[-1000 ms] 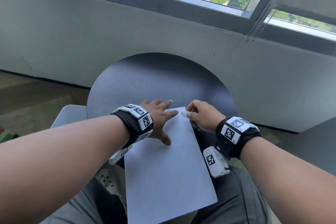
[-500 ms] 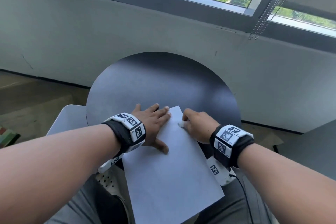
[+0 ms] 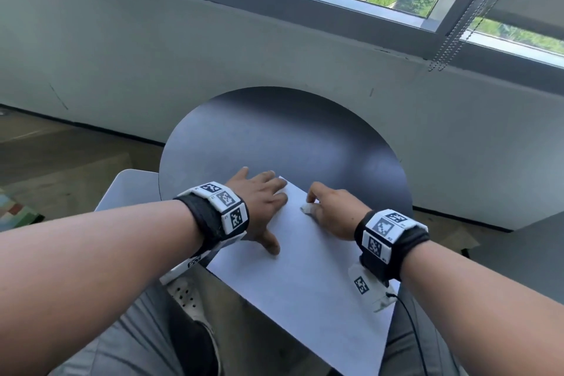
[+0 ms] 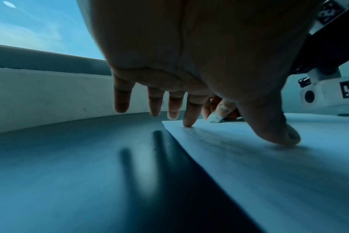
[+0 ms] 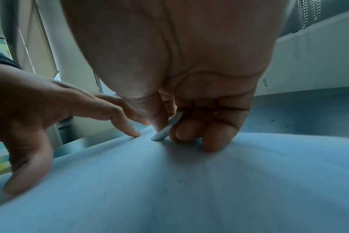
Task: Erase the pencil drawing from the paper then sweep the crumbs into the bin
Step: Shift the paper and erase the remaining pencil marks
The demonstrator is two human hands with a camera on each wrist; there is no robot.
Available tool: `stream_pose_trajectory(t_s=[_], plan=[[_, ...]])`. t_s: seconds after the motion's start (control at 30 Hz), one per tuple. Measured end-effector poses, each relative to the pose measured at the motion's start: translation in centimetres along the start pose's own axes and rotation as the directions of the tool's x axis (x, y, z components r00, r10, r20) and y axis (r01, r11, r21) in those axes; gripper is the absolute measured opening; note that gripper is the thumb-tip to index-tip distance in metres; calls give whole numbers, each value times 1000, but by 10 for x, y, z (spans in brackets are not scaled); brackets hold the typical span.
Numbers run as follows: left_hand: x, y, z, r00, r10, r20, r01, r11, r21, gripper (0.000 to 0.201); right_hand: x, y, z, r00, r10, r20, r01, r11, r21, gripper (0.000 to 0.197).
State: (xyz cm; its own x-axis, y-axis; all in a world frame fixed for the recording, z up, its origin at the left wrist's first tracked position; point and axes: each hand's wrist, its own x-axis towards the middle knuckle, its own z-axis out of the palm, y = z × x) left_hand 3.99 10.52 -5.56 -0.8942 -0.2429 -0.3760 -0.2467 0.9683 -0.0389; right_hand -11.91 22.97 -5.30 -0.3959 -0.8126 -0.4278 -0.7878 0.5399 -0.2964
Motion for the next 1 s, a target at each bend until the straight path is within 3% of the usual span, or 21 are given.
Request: stream_pose_trajectory(t_s=[0.13,0.3,0.43,0.5,0.6,0.67,0.77,0.83,0.93,1.0], plan=[[-4,-5,9,998,-13,58,19,995,-97,121,-6,-7,1,1000,-25,-16,25,1000,-2,21],[-4,-8,17,996,-14,84,23,994,-103,132,-24,-18,21,959,-246,137,255,965,-51,25],[-3,-9,18,995,-14,98,24,994,-108,135,2,-6,3,996,-59,-64,61,998,18,22],[-3,-9,17,995,-14,103,25,994,-108,135,-1,-9,6,992,-88,-88,88,996,0,22],[-3,-8,17,992,-13,125,28,993,-118,135,-27,-19,20,958,-278,75,281,958,-49,22],[-3,-8,17,991,-14,131,30,993,-119,134,-32,-21,19,928,-325,183,337,941,-36,21],[-2,-8,16,991,-18,132,31,994,-103,137,-10,-11,9,987,-162,6,162,987,15,21],[-2,-8,18,991,-21,133,34,995,-96,138,-1,-5,8,991,-65,-116,73,995,69,20],[-2,-8,18,990,-19,142,34,994,-100,138,-19,-14,18,980,-197,18,197,980,21,21],[-2,-8,18,991,-15,136,29,994,-105,137,-29,-22,20,938,-313,147,318,948,-9,18]])
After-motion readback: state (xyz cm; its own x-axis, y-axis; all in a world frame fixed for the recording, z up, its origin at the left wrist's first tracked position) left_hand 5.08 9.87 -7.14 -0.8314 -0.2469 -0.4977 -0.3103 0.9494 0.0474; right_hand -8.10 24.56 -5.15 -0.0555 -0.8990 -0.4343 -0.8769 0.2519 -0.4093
